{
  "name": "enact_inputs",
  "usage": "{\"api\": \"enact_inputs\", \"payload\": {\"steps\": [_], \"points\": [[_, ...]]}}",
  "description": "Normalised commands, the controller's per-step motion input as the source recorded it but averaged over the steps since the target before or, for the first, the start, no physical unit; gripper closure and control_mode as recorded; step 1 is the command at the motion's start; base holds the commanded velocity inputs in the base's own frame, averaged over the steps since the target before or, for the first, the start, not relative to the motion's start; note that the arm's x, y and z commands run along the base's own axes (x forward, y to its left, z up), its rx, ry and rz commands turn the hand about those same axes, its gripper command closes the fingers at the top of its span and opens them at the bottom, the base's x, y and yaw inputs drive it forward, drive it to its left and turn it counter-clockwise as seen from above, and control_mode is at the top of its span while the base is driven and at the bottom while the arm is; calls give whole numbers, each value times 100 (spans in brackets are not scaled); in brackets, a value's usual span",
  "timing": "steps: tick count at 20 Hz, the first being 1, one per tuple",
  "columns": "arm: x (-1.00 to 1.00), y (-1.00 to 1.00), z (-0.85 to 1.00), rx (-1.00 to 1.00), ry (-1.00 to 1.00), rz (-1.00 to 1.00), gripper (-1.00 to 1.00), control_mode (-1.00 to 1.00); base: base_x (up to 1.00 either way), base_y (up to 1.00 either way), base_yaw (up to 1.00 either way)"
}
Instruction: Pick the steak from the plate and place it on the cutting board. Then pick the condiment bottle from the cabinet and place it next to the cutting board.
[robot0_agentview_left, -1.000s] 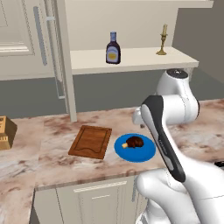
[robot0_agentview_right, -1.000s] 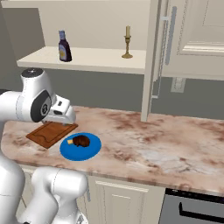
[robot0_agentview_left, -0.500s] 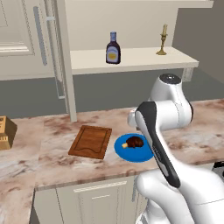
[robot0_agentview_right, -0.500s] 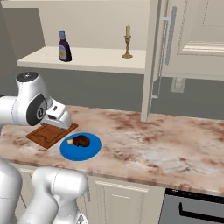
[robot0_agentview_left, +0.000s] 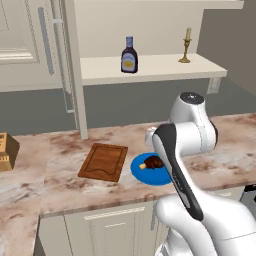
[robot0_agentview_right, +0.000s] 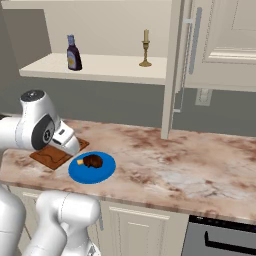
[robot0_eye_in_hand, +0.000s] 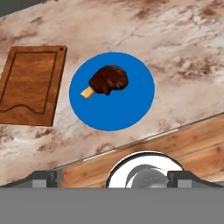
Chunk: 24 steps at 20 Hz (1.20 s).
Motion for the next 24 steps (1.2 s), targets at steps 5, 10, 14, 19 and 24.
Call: {"api": "enact_inputs", "payload": {"steps": [5, 10, 14, 19, 24], "points": [[1, 1, -19, 5, 0, -17, -100, -100, 0, 0, 0], [11, 6, -22, 6, 0, -15, -100, -100, 0, 0, 0], [25, 10, -17, 5, -2, -11, -100, -100, 0, 0, 0], [26, 6, -13, 3, -3, -9, -100, -100, 0, 0, 0], [23, 4, -30, 1, -5, -8, -100, -100, 0, 0, 0]]}}
